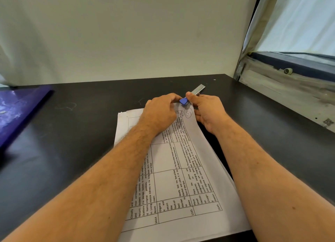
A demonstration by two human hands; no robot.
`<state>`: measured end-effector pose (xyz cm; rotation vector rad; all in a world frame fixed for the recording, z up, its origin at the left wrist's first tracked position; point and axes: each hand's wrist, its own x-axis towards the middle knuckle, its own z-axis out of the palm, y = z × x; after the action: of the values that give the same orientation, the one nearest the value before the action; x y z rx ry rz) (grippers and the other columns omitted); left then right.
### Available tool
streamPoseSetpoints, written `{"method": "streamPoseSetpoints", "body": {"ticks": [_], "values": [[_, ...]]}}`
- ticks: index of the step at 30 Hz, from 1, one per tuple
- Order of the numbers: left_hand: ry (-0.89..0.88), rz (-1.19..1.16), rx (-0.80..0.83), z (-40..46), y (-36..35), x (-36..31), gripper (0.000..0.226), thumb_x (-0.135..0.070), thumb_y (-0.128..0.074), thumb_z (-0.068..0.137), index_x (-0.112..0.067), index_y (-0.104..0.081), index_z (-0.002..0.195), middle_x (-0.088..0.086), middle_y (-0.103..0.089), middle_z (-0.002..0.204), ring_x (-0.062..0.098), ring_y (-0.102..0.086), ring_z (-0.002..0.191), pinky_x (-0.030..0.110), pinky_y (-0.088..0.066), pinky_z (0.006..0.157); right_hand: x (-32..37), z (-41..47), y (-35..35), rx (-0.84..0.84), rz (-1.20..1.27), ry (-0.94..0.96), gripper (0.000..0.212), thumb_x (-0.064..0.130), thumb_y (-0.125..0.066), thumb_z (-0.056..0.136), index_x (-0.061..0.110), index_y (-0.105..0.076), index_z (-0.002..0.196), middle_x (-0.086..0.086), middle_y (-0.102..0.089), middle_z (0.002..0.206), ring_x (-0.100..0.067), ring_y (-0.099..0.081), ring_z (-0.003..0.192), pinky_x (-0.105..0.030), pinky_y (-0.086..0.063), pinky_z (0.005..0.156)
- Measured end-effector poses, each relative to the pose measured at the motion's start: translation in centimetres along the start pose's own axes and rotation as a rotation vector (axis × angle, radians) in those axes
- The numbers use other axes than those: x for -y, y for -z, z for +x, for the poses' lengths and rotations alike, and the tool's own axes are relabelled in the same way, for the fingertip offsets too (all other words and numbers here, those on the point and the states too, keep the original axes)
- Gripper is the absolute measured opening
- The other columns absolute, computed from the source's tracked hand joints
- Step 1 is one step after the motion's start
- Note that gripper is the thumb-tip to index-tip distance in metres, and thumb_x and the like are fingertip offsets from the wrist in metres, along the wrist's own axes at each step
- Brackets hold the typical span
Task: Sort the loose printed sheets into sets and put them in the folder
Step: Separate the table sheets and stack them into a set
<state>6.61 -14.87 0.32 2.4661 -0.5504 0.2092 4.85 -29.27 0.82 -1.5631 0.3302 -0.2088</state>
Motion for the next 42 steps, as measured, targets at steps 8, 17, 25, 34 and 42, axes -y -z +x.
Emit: {"method": "streamPoseSetpoints", "body": {"ticks": [8, 17, 25, 34, 42], "values": [[-0.009, 0.012, 0.008, 0.0, 0.0, -0.1, 0.032, -0.019, -0.054, 0.100, -0.029, -0.056, 0.130, -0.003, -0.067, 0.124, 0.016, -0.064, 0.108, 0.044, -0.045, 0.107, 0.2, 0.2, 0.1, -0.024, -0.026, -0.011, 0.016, 0.028, -0.069, 0.092, 0.015, -0.065, 0.101, -0.013, -0.075, 0.094, -0.027, -0.076, 0.077, -0.047, -0.062, 0.081], [-0.047, -0.022, -0.018, -0.1, 0.0, 0.0, 0.029, -0.020, -0.053, 0.101, -0.029, -0.059, 0.127, -0.005, -0.068, 0.120, 0.015, -0.065, 0.105, 0.044, -0.046, 0.106, 0.2, 0.1, -0.1, -0.107, -0.079, -0.007, 0.016, 0.031, -0.068, 0.093, 0.015, -0.066, 0.093, -0.010, -0.074, 0.087, -0.024, -0.076, 0.072, -0.044, -0.063, 0.077], [-0.125, -0.158, -0.148, -0.2, -0.3, 0.4, 0.031, -0.055, -0.055, 0.094, -0.033, -0.065, 0.114, -0.016, -0.065, 0.104, 0.011, -0.063, 0.099, 0.049, -0.049, 0.100, 1.2, 0.3, -0.7, -0.259, -0.084, -0.046, 0.021, 0.032, -0.071, 0.091, 0.019, -0.058, 0.080, -0.008, -0.071, 0.086, -0.022, -0.072, 0.072, -0.035, -0.061, 0.071], [-0.097, -0.112, -0.090, 0.1, -0.3, 0.7, 0.027, -0.044, -0.056, 0.098, -0.032, -0.062, 0.122, -0.010, -0.069, 0.116, 0.011, -0.066, 0.104, 0.048, -0.047, 0.105, 1.2, 0.2, 1.8, -0.296, -0.311, 0.141, 0.016, 0.034, -0.063, 0.095, 0.022, -0.062, 0.085, -0.002, -0.068, 0.091, -0.016, -0.068, 0.076, -0.037, -0.060, 0.080], [-0.106, -0.104, -0.112, 0.2, -0.4, 0.9, 0.028, -0.041, -0.055, 0.100, -0.031, -0.064, 0.124, -0.010, -0.069, 0.117, 0.010, -0.064, 0.106, 0.047, -0.045, 0.107, 0.3, -0.3, 2.5, -0.210, -1.082, 0.162, 0.014, 0.029, -0.063, 0.089, 0.018, -0.070, 0.095, 0.000, -0.064, 0.078, -0.014, -0.058, 0.065, -0.025, -0.038, 0.051]]}}
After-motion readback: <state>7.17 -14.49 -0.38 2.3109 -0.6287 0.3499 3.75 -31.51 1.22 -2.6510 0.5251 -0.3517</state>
